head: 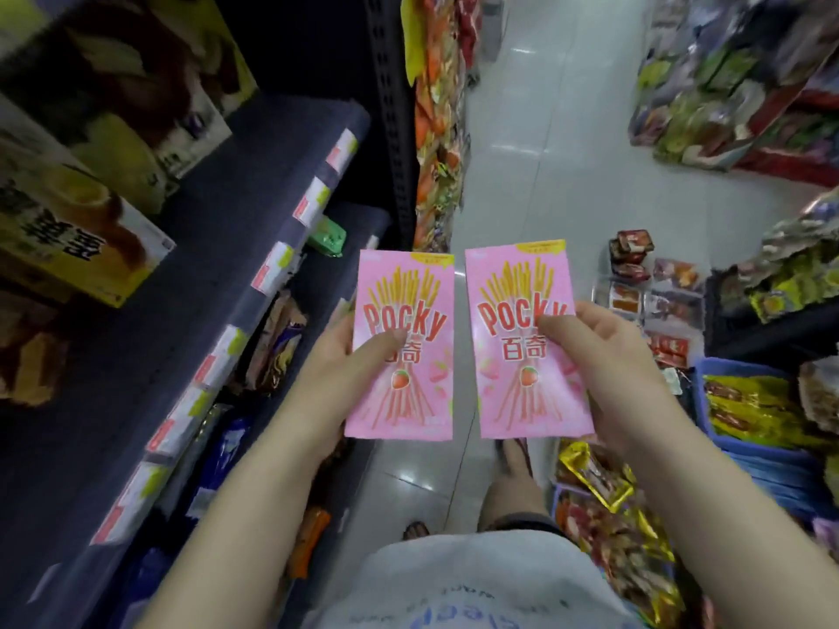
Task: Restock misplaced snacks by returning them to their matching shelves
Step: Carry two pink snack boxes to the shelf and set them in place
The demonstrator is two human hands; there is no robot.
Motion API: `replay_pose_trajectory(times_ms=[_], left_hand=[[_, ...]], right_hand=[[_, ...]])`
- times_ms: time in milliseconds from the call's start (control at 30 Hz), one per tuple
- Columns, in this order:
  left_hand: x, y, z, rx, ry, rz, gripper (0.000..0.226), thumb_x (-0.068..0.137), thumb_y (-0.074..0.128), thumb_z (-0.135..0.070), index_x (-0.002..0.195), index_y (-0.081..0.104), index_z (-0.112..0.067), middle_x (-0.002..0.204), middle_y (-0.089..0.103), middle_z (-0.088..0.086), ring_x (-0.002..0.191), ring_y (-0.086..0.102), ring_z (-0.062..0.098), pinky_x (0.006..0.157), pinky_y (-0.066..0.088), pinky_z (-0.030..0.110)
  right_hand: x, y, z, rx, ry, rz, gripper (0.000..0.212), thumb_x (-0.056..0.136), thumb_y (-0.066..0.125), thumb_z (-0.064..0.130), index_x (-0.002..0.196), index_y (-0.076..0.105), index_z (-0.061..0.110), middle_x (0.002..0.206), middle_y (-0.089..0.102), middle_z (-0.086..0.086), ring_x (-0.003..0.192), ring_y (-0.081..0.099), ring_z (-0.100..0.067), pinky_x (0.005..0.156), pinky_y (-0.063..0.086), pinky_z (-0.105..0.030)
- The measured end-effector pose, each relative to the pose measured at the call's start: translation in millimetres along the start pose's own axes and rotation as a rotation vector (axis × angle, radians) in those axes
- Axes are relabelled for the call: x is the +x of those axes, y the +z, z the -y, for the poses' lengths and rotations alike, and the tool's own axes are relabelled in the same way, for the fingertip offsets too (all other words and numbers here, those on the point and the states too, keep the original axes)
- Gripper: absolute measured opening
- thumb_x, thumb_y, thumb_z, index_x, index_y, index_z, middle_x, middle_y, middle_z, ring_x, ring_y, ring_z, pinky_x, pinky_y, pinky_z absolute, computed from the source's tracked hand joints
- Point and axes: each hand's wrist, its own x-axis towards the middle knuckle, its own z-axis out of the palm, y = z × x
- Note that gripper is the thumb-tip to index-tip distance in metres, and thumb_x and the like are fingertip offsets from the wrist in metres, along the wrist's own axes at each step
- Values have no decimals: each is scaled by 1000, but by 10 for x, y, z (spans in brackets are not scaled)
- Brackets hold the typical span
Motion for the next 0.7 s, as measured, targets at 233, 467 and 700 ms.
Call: replay_pose_trajectory(times_ms=[233, 467, 700], left_hand=[[764, 252, -514, -167, 82, -294, 17, 72, 70, -33, 88, 73, -35, 94, 78, 3, 80, 75, 23, 61, 57, 32], [847, 310, -795, -343, 167, -633, 21, 73, 69, -29, 93, 73, -30, 94, 78, 4, 79, 75, 23, 58, 57, 32], [380, 228, -1146, -347, 333, -831, 17, 82, 68, -19, 97, 72, -26, 93, 78, 5, 80, 75, 18, 61, 57, 28]], right_hand=[[1352, 325, 1019, -63, -88, 370, 27, 91, 55, 4, 75, 71, 19, 72, 75, -5, 56, 68, -16, 58, 56, -30], [1949, 840, 1576, -90, 6, 741, 17, 92, 51, 4, 93, 67, 9, 80, 77, -9, 63, 72, -19, 54, 56, -29], [1745, 1417, 1737, -91, -22, 1121, 21, 78, 65, 16, 98, 70, 16, 97, 76, -12, 81, 74, -24, 63, 58, -32]])
